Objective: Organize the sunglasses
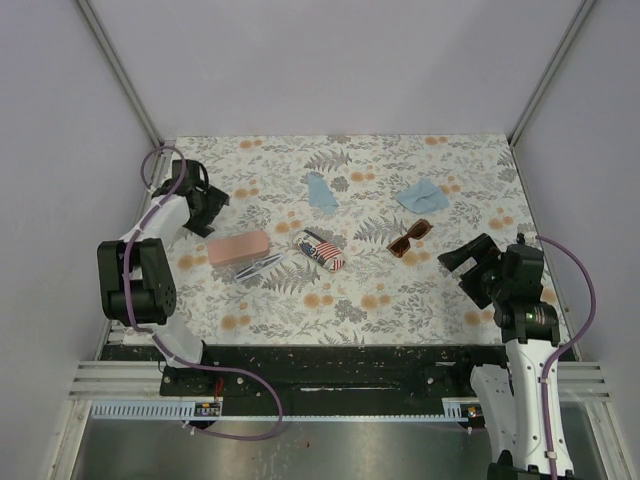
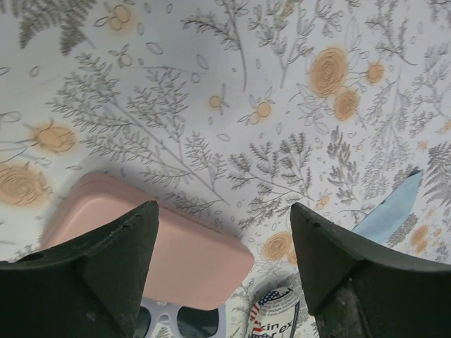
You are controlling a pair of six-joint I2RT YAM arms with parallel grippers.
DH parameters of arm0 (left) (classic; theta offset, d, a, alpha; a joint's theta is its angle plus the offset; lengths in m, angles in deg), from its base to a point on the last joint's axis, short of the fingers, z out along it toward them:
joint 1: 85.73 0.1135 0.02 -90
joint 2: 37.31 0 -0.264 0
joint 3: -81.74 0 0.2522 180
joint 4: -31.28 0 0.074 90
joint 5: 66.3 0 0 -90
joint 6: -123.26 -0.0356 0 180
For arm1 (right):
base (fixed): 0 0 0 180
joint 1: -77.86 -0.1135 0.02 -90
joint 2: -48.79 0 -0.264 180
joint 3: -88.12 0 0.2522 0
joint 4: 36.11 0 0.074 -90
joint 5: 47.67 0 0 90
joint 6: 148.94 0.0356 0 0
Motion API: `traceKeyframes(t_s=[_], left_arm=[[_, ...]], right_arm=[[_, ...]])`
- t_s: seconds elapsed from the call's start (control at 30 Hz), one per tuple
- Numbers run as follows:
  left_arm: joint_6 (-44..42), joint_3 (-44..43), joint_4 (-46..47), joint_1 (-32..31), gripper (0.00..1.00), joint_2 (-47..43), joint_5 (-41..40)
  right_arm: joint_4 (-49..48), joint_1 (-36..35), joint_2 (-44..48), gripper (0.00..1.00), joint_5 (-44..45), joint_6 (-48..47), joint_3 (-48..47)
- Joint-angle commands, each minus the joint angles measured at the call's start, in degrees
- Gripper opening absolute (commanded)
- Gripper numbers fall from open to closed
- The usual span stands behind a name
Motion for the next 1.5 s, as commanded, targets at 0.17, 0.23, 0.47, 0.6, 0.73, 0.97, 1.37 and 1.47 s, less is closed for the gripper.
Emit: traceKeyframes(t_s=[0.17, 0.23, 0.47, 0.6, 0.73, 0.97, 1.37, 1.47], left_arm=[[1.4, -9.7, -25.2, 0.7, 0.93, -1.3, -4.0], [2.0, -9.9, -28.5, 1.3, 0.98, -1.4, -2.0], [15.6, 5.8, -21.3, 1.7, 0.99, -11.0, 5.4], [21.6, 12.3, -15.5, 1.7, 0.99, -15.5, 6.8], [24.8, 13.2, -13.6, 1.7, 0.99, -16.7, 6.0], [27.8, 12.2, -10.4, 1.7, 0.99, -11.1, 10.5], [31.4, 8.2, -11.0, 1.7, 0.99, -1.0, 10.1], [32.0, 6.7, -11.2, 1.7, 0.98, 1.5, 10.5]], right_arm=[[-2.1, -0.1, -1.0, 0.99, -1.8, -1.9, -1.0], [-2.2, -0.1, -0.6, 0.99, -2.1, -1.9, -0.5], [-2.5, -0.1, -0.3, 0.99, -3.0, -1.8, 0.4], [-2.2, -0.1, 0.1, 0.99, -3.3, -2.3, 0.0], [-1.8, -0.1, 0.8, 0.99, -3.8, -2.1, 0.3], [-0.9, -0.1, 1.4, 0.99, -3.8, -2.3, -0.3], [1.2, -0.1, 2.2, 1.00, -3.2, -2.5, -0.9], [1.3, -0.1, 2.3, 0.99, -3.2, -2.4, -0.8]])
